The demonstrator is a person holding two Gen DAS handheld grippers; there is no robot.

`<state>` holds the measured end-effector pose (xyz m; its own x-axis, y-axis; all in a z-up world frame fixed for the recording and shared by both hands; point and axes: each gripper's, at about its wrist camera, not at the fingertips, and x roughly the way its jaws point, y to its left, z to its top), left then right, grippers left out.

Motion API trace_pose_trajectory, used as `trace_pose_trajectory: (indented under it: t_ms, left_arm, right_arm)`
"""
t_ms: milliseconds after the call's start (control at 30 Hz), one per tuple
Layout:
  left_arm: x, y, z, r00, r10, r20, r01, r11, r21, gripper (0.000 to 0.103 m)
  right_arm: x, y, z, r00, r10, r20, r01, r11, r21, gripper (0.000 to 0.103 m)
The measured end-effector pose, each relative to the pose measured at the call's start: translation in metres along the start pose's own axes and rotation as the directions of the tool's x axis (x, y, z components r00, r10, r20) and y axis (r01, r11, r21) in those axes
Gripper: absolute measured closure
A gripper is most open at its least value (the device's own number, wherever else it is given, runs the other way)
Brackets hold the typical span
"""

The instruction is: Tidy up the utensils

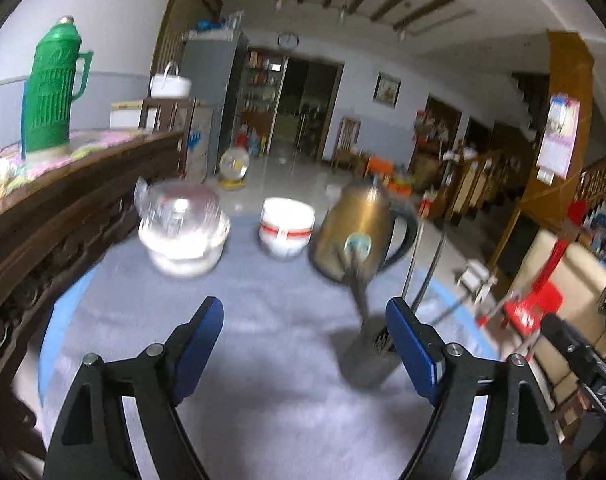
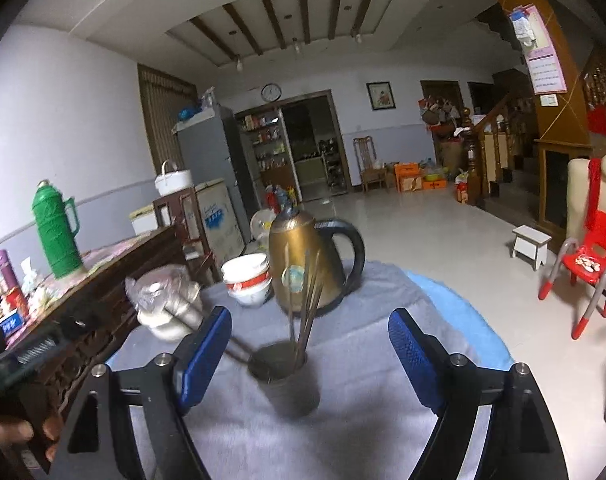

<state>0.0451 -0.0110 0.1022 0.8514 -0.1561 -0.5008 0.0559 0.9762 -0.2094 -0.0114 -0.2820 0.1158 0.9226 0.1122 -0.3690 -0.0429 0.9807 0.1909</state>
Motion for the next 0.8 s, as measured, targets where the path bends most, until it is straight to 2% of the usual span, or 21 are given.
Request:
trace_pose_trajectory:
  t_ms: [133,300,800]
  left_arm:
    - [0.003,-0.001,-0.021,0.997,0.005,-0.083,-0.005,1.0,-0.003,0.019]
    - [-0.001,-0.005,-0.032,0.992,0.015,-0.128,-0.011,1.0,0.029,0.019]
    - [-0.008,-0.005,-0.037,0.986,0.02,-0.165,-0.012,0.999,0.049,0.019]
  right_arm:
    - [-0.009,0.012,-0.019,0.999,0.018,-0.046,-0.02,0.999,-0.038,0.019]
    - [-0.015,0.023,-0.031,0.997,0.013,-0.073,-0.019,0.996,-0.092,0.019]
    - [-0.025,0.037,-0.036,0.997,0.006,-0.078,-0.016,0.992,-0.123,0.019]
